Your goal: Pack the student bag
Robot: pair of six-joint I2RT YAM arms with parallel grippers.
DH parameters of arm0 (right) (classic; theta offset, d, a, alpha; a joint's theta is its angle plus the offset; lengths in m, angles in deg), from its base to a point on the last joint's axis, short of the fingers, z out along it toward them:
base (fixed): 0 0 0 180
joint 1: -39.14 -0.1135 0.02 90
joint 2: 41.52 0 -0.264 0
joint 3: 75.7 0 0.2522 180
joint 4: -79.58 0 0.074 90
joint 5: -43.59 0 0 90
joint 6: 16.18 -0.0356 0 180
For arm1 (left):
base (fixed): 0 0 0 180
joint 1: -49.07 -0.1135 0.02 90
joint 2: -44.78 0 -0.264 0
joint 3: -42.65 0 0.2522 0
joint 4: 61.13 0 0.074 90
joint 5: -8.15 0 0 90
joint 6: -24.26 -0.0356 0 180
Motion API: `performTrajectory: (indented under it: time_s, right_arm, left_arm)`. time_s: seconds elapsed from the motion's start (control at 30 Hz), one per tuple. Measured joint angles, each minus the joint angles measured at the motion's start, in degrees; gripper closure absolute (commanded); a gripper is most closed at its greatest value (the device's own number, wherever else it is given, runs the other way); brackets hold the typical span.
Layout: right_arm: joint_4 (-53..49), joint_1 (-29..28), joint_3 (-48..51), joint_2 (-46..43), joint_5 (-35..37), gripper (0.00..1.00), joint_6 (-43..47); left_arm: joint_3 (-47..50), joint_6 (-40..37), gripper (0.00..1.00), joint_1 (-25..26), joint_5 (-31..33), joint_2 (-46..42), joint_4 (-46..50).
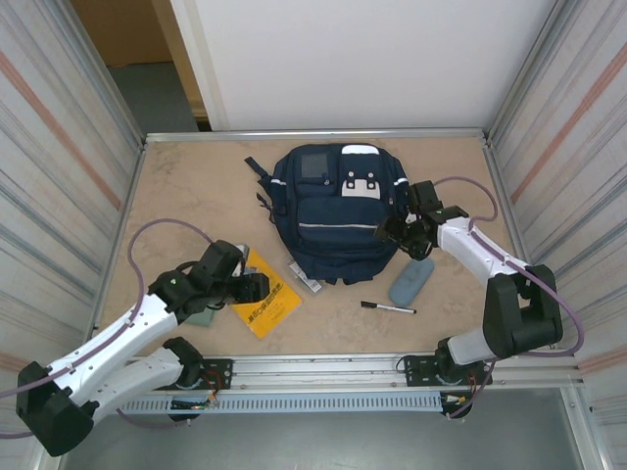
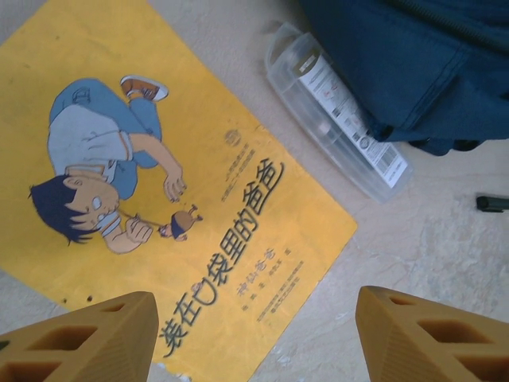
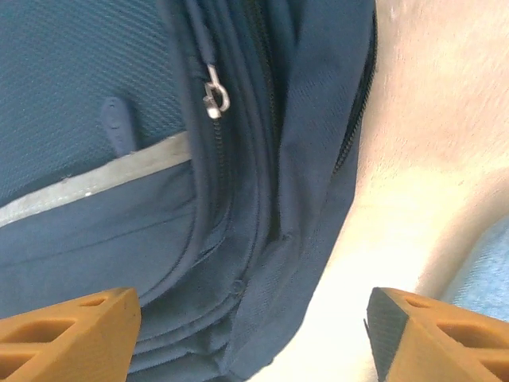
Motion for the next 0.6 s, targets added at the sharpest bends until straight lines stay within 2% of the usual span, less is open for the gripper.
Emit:
performTrajectory:
  time_s: [0.13,0.43,0.53,0.6]
  right_arm:
    - [5.6,0.4,0.3,0.5,-3.7,0.33,-4.4]
    - [14.4,0.2,0.3,4.9,-6.0,0.42,-8.4]
    - [16.3,0.1,1.2,6.7,-6.2,0.35,-8.9]
    - [17.2,-0.4,1.7,7.6,-6.2,0.33,-9.6]
  left_arm:
    - [0.0,0.0,0.33,-0.4,-0.1,0.8,-1.8]
    - [0.0,0.4,0.33,-3.1,0.0,3.5,-4.8]
    - [0.0,0.5,0.33,-3.4,0.0,3.7,-5.1]
    - [0.0,0.5,0.33,-3.4,0.0,3.6,-5.1]
